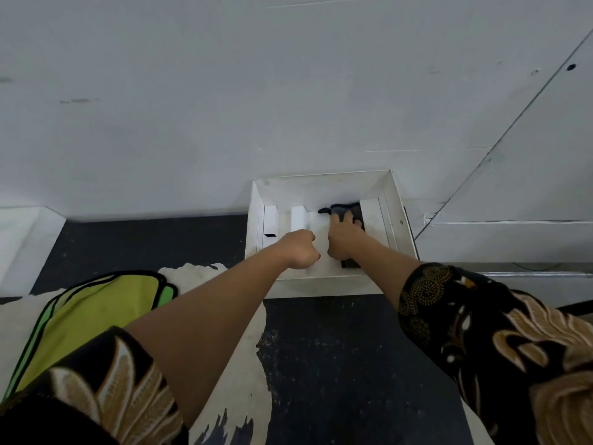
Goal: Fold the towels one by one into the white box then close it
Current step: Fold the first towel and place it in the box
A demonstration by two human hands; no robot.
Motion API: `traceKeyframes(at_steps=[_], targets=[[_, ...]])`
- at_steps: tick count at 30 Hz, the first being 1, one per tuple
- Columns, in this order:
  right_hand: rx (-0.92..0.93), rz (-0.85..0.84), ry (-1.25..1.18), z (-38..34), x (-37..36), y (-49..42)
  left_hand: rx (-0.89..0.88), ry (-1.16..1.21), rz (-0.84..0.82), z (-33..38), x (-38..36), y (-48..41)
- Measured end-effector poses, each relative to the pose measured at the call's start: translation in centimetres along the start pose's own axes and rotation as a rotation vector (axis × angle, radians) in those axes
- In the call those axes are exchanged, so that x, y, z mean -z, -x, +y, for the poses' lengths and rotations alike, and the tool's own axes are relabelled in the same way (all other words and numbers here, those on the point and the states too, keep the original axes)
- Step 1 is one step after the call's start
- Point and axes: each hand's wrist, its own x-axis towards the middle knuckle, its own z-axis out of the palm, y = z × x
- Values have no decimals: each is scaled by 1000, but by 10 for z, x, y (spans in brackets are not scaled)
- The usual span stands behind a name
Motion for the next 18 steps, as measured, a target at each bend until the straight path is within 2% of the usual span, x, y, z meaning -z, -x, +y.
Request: traceKeyframes(at_steps=[7,11,14,18], targets=[[-52,-1,75,-1,-2,-7,-6,1,13,1,5,5],[-24,-19,98,-4,5,-6,-16,-42,31,0,11,8],[2,3,8,-2,9,-4,-53,-129,68,-1,14,13],[17,141,-128,-6,21,30,-113,-278,154,-4,18,25]])
